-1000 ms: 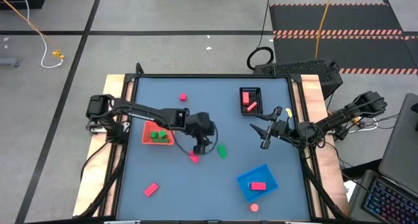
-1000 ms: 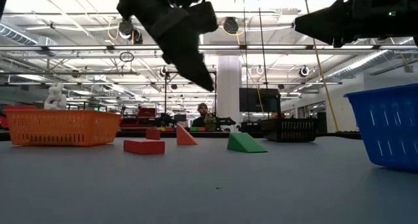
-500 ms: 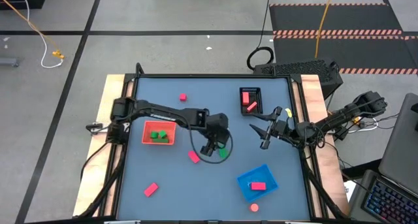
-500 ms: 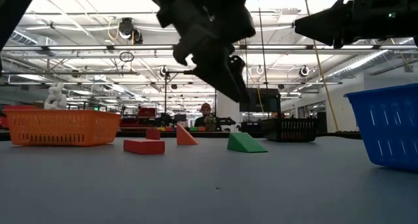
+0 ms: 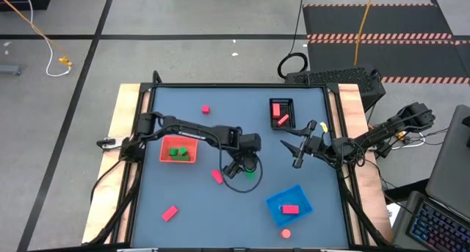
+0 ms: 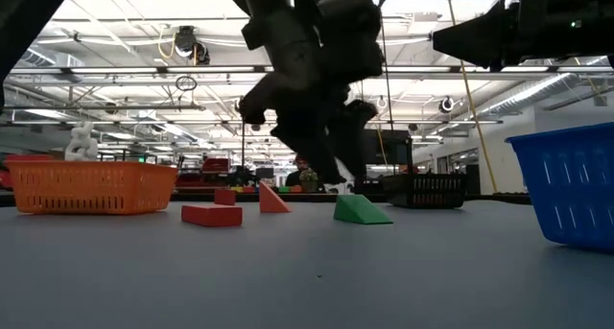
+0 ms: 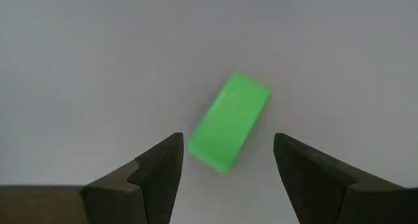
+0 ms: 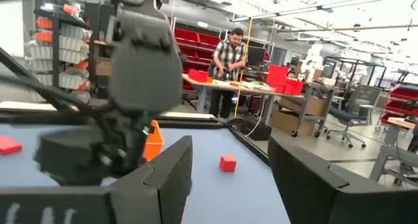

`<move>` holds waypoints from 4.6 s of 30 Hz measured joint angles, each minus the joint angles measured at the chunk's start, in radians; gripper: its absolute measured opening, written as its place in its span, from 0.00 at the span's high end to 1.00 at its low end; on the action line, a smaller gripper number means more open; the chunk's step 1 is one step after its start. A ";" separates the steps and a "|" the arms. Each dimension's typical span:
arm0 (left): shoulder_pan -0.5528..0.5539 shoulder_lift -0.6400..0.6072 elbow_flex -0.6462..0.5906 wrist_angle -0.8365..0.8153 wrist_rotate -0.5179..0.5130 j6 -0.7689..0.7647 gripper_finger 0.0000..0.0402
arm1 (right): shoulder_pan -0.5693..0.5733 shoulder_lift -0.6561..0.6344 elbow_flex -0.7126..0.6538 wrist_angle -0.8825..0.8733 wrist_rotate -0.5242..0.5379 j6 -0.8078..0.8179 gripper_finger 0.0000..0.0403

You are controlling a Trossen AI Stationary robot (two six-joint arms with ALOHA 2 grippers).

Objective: Sort & place blocks by color
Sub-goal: Put the green block into the orange bin, then put the red block into the blue bin

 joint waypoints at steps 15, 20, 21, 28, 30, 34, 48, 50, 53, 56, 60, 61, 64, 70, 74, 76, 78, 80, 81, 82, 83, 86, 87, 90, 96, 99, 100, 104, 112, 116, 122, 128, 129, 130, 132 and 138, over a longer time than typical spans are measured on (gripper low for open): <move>-0.025 0.027 0.001 0.073 -0.103 0.085 0.40 | 0.000 0.000 0.000 -0.007 -0.001 -0.002 0.51; -0.025 0.055 0.002 0.051 -0.098 0.106 0.40 | 0.000 0.000 0.000 -0.005 -0.002 0.007 0.51; -0.025 0.067 0.000 0.037 -0.105 0.106 0.40 | 0.000 0.000 0.000 -0.005 -0.004 0.011 0.51; -0.028 0.085 0.002 0.053 -0.098 0.112 0.40 | 0.000 -0.005 0.000 -0.014 -0.004 0.021 0.51; -0.028 0.085 0.002 0.048 -0.097 0.096 0.40 | 0.000 -0.006 0.000 -0.014 -0.004 0.020 0.51; -0.029 0.085 0.003 0.025 -0.097 0.073 0.44 | 0.000 -0.007 0.000 -0.016 -0.004 0.018 0.51; -0.041 0.073 0.000 0.006 -0.114 -0.064 0.67 | 0.000 -0.007 0.000 -0.019 -0.004 0.017 0.51; -0.037 0.051 -0.004 -0.033 -0.125 -0.119 0.67 | 0.000 -0.007 0.000 -0.020 -0.004 0.019 0.51; -0.027 -0.009 -0.004 -0.112 -0.130 -0.201 0.67 | 0.000 -0.007 0.000 -0.024 -0.004 0.022 0.51; -0.016 -0.066 -0.001 -0.236 -0.163 -0.278 0.67 | 0.000 -0.007 0.000 -0.030 -0.004 0.024 0.51; -0.014 -0.122 -0.003 -0.353 -0.197 -0.366 0.67 | 0.000 -0.007 0.000 -0.045 -0.004 0.025 0.51; -0.016 -0.142 -0.003 -0.382 -0.209 -0.385 0.67 | 0.000 -0.007 0.000 -0.046 -0.004 0.029 0.51; -0.020 -0.183 -0.002 -0.444 -0.218 -0.447 0.67 | 0.000 -0.007 0.000 -0.046 -0.004 0.046 0.51; -0.028 -0.279 -0.021 -0.537 -0.269 -0.584 0.67 | 0.000 -0.007 0.000 -0.047 -0.005 0.066 0.51; -0.028 -0.375 -0.131 -0.522 -0.281 -0.675 0.67 | 0.000 -0.007 0.000 -0.053 -0.005 0.102 0.51; -0.028 -0.444 -0.214 -0.496 -0.282 -0.720 0.67 | 0.000 -0.007 0.000 -0.062 -0.005 0.115 0.51; -0.027 -0.510 -0.302 -0.457 -0.282 -0.769 0.67 | 0.000 -0.007 0.000 -0.076 -0.006 0.128 0.51; -0.024 -0.575 -0.393 -0.429 -0.286 -0.822 0.67 | 0.000 -0.007 0.000 -0.079 -0.006 0.130 0.51; -0.022 -0.607 -0.434 -0.423 -0.288 -0.849 0.67 | 0.000 -0.007 0.000 -0.079 -0.006 0.130 0.51; -0.019 -0.640 -0.474 -0.413 -0.289 -0.876 0.67 | 0.000 -0.007 0.000 -0.079 -0.006 0.130 0.51; -0.015 -0.671 -0.513 -0.406 -0.290 -0.902 0.67 | 0.000 -0.007 0.000 -0.078 -0.006 0.130 0.51; -0.005 -0.745 -0.620 -0.388 -0.290 -0.980 0.67 | 0.000 -0.007 0.000 -0.077 -0.006 0.130 0.51; -0.001 -0.770 -0.652 -0.379 -0.292 -1.004 0.67 | 0.000 -0.007 0.000 -0.077 -0.006 0.130 0.51; 0.011 -0.818 -0.722 -0.376 -0.307 -1.066 0.67 | 0.000 -0.007 0.000 -0.075 -0.006 0.130 0.51; 0.041 -0.842 -0.775 -0.396 -0.357 -1.223 0.67 | 0.000 -0.007 0.000 -0.076 -0.006 0.130 0.51; 0.055 -0.842 -0.775 -0.409 -0.368 -1.286 0.67 | 0.000 -0.007 0.000 -0.079 -0.006 0.130 0.51; 0.057 -0.841 -0.775 -0.410 -0.368 -1.291 0.67 | 0.000 -0.007 0.000 -0.079 -0.006 0.130 0.51; 0.058 -0.841 -0.775 -0.420 -0.345 -1.287 0.59 | 0.000 -0.007 0.000 -0.083 -0.006 0.130 0.51; 0.057 -0.841 -0.775 -0.421 -0.280 -1.309 0.37 | 0.000 -0.007 0.000 -0.084 -0.006 0.130 0.51; 0.056 -0.841 -0.775 -0.388 -0.280 -1.284 0.35 | 0.000 -0.007 0.000 -0.084 -0.006 0.130 0.51; 0.032 -0.841 -0.769 -0.269 -0.269 -1.205 0.39 | 0.000 -0.007 0.000 -0.084 -0.005 0.130 0.51; -0.003 -0.842 -0.709 -0.279 -0.251 -1.193 0.48 | 0.000 -0.007 0.000 -0.088 -0.005 0.130 0.51; -0.012 -0.842 -0.695 -0.290 -0.246 -1.194 0.49 | 0.000 -0.007 0.000 -0.088 -0.005 0.129 0.51; -0.022 -0.843 -0.680 -0.300 -0.235 -1.196 0.51 | 0.000 -0.007 0.000 -0.088 -0.005 0.129 0.51; -0.044 -0.843 -0.658 -0.304 -0.231 -1.205 0.54 | 0.000 -0.007 0.000 -0.087 -0.005 0.129 0.51; -0.129 -0.824 -0.650 -0.129 -0.236 -1.099 0.59 | 0.000 -0.007 0.000 -0.082 -0.005 0.128 0.51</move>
